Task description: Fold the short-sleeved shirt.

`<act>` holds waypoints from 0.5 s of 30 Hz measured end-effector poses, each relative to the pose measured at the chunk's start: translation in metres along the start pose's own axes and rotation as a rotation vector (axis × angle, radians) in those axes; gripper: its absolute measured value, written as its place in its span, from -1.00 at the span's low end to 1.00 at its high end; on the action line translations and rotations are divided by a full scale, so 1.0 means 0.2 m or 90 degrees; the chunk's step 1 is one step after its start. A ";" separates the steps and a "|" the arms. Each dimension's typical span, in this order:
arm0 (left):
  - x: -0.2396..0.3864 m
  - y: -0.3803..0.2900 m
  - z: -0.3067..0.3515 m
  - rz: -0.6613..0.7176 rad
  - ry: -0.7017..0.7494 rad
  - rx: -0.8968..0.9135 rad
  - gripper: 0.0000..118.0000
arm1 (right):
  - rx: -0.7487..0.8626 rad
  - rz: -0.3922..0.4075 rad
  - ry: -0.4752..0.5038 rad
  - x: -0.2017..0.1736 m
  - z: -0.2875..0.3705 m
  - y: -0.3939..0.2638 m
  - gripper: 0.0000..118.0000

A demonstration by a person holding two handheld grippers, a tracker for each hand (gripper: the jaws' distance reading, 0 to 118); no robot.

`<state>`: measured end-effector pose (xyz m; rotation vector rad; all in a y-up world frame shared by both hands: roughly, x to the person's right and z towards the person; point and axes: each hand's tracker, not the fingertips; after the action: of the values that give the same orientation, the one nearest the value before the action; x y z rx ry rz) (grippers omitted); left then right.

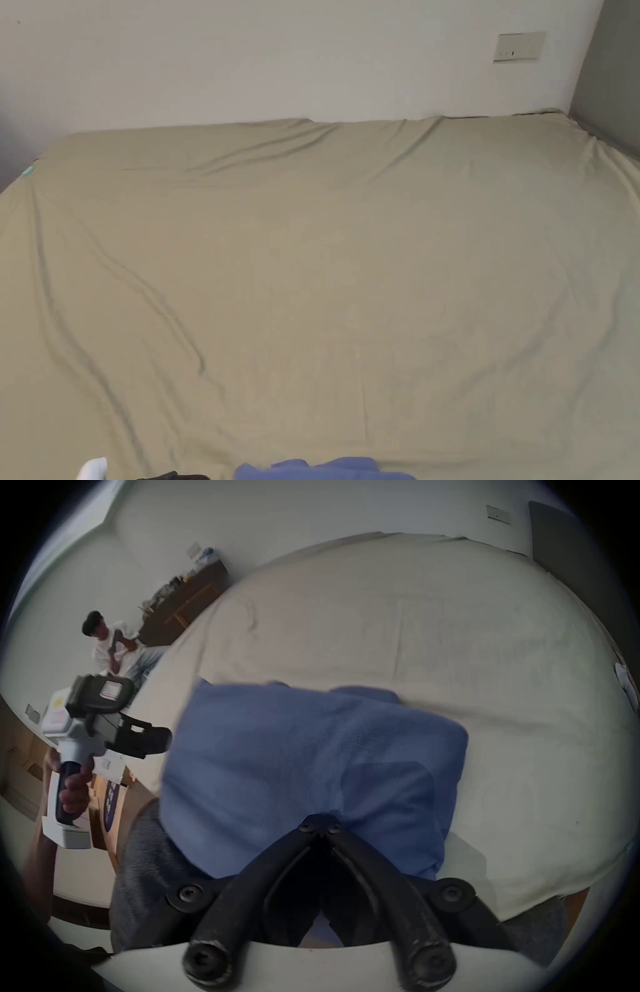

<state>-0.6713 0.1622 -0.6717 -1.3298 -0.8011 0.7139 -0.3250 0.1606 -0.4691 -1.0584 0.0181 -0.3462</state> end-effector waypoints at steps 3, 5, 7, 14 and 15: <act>0.02 0.02 -0.14 -0.025 0.034 -0.050 0.71 | 0.018 -0.068 0.052 0.06 -0.03 -0.01 -1.00; 0.03 0.04 -0.26 -0.037 0.043 -0.088 0.71 | 0.008 -0.095 0.080 0.12 -0.02 -0.01 -1.00; 0.07 0.02 -0.38 -0.043 0.057 -0.133 0.71 | 0.003 -0.127 0.105 0.17 -0.02 -0.01 -1.00; 0.09 -0.08 -0.61 -0.045 -0.054 -0.180 0.32 | 0.010 -0.139 0.109 0.18 -0.02 -0.02 -1.00; 0.08 -0.09 -0.62 -0.046 -0.047 -0.179 -0.17 | 0.011 -0.138 0.107 0.18 -0.02 -0.02 -1.00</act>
<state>-0.5589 0.1067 -0.6607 -1.5241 -1.0332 0.6109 -0.2932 0.1454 -0.4618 -1.0146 0.0517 -0.6297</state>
